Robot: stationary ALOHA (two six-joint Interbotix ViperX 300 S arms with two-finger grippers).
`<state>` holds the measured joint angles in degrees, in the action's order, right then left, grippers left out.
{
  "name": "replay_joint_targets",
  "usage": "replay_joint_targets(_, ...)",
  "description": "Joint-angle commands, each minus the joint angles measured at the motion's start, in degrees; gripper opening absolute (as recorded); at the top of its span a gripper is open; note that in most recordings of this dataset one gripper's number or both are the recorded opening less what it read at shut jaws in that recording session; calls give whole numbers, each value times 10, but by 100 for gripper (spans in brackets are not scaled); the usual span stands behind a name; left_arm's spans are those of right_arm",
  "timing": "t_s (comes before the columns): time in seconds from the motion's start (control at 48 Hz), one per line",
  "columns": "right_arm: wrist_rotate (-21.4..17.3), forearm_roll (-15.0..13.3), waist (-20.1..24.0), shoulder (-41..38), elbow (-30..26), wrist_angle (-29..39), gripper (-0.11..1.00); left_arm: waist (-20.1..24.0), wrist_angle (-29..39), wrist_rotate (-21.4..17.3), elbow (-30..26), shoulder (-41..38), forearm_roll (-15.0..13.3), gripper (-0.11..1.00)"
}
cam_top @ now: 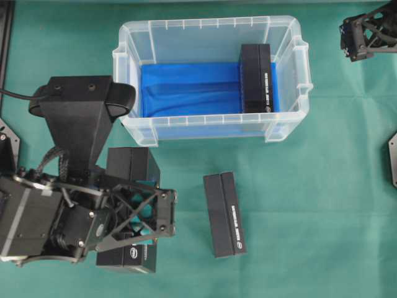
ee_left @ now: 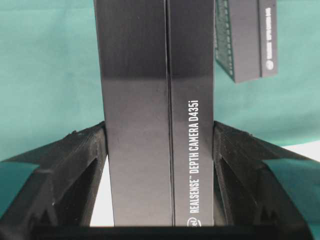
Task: Take out the box from the case.
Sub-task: 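Carry the box with the left gripper to the table front-left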
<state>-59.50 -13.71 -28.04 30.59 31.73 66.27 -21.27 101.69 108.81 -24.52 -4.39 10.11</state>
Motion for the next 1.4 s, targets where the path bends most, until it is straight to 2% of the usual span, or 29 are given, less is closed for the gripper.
replay_joint_targets(0.0, 0, -3, 1, 5, -5, -3, 94, 0, 3, 1, -13, 12, 4, 61)
replay_joint_targets(0.375, 0, -3, 1, 5, -4, -1, 94, 1, 3, 1, 8, 12, 4, 61)
replay_joint_targets(0.605, 0, -2, 1, 11, -3, 2, 94, -1, -23, 1, 83, 14, 4, 61)
replay_joint_targets(0.876, -1, 0, 0, 26, 3, 9, 94, -3, -168, 11, 236, 33, 4, 61)
replay_joint_targets(1.084, -2, 1, 1, 40, 7, 23, 94, -8, -262, 72, 345, 45, 4, 61)
replay_joint_targets(1.376, -5, 3, 3, 47, 10, 29, 94, -14, -395, 82, 418, 38, 2, 61)
